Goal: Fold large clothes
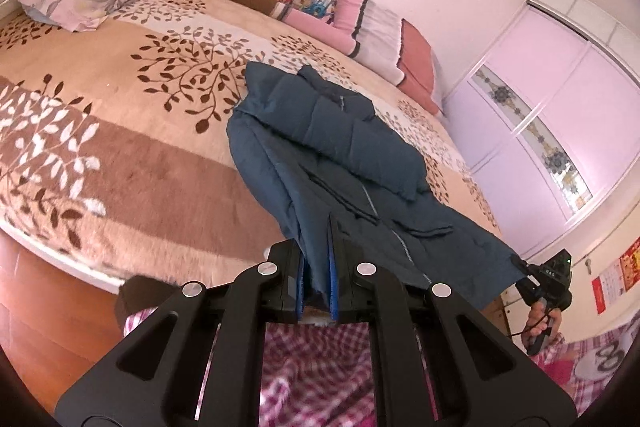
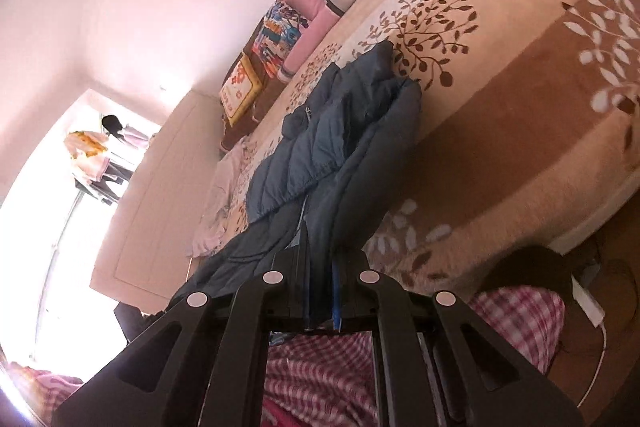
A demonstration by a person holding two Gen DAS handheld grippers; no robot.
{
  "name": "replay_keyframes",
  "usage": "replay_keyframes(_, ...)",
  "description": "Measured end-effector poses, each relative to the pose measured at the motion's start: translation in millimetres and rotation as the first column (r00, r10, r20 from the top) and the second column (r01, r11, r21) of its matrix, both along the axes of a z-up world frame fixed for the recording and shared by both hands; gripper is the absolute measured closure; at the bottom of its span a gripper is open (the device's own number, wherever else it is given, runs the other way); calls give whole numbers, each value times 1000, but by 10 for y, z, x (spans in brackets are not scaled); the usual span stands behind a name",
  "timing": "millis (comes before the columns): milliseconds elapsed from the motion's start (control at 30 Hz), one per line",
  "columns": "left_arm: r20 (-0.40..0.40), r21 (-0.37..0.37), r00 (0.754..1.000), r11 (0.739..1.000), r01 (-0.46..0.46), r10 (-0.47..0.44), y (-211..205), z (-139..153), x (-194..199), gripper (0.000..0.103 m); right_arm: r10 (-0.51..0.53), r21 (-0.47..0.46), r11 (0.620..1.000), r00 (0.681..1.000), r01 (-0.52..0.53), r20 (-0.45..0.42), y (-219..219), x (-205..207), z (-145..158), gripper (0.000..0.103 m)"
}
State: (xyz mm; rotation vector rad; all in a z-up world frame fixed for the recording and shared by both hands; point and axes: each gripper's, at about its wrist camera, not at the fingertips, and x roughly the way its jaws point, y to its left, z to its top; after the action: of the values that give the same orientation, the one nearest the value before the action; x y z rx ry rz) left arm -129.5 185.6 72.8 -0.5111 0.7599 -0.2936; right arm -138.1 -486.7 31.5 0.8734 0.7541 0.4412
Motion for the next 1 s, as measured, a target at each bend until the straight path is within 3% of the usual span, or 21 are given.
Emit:
replay_keyframes(200, 12, -31, 1000, 1000, -2, 3, 66, 32, -159, 94, -3, -1, 1000, 1000, 3, -17, -7, -251, 62, 94)
replay_keyframes(400, 44, -75, 999, 997, -10, 13, 114, 217, 192, 94, 5, -8, 1000, 1000, -5, 10, 25, 18, 260, 94)
replay_keyframes(700, 111, -93, 993, 995, -23, 34, 136, 743, 1208, 94, 58, -152, 987, 994, -42, 98, 88, 1186, 997, 94)
replay_keyframes(867, 127, -33, 990, 998, -55, 59, 62, 958, 2091, 94, 33, -164, 986, 993, -15, 109, 153, 2165, 1242, 94)
replay_keyframes(1000, 91, -23, 988, 992, -123, 124, 52, 900, 2976, 93, -8, -140, 990, 996, 20, 84, 184, 2970, 1241, 94)
